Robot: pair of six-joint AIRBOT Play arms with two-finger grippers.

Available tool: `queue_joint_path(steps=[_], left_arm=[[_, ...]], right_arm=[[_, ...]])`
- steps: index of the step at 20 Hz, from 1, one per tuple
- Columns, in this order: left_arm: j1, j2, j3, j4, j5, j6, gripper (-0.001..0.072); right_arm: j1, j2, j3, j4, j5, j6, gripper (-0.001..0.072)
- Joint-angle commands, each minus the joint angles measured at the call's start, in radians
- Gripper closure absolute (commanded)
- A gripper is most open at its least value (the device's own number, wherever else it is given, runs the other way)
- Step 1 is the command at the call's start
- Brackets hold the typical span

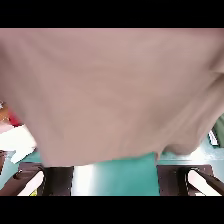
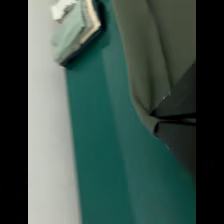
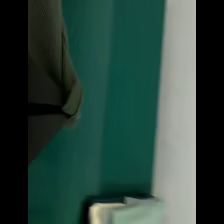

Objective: Fold the shirts.

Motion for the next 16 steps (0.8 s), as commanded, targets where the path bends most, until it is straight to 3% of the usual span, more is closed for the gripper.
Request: queue_joint_path(steps=[1, 6, 9, 13, 16], left_arm=[[0.0, -0.14, -0.238, 0.017, -0.064, 0.018, 0.0684], [0.0, -0.46, -0.36, 0.016, 0.018, 0.088, 0.0684], [0.0, -0.618, -0.359, -0.041, 0.182, 0.17, 0.0684], [0.0, -0.681, -0.357, -0.222, 0.44, 0.317, 0.0684], [0.003, -0.681, -0.313, -0.217, 0.445, 0.323, 0.0684]], right_arm=[[0.058, -0.19, -0.168, 0.025, 0.118, 0.009, 0.0695], [0.145, -0.48, -0.29, -0.035, 0.026, 0.009, 0.0695], [0.176, -0.619, -0.242, -0.063, -0.105, 0.008, 0.0695], [0.21, -0.725, -0.11, -0.08, -0.247, 0.008, 0.0695], [0.21, -0.742, -0.05, -0.09, -0.274, 0.008, 0.0695]])
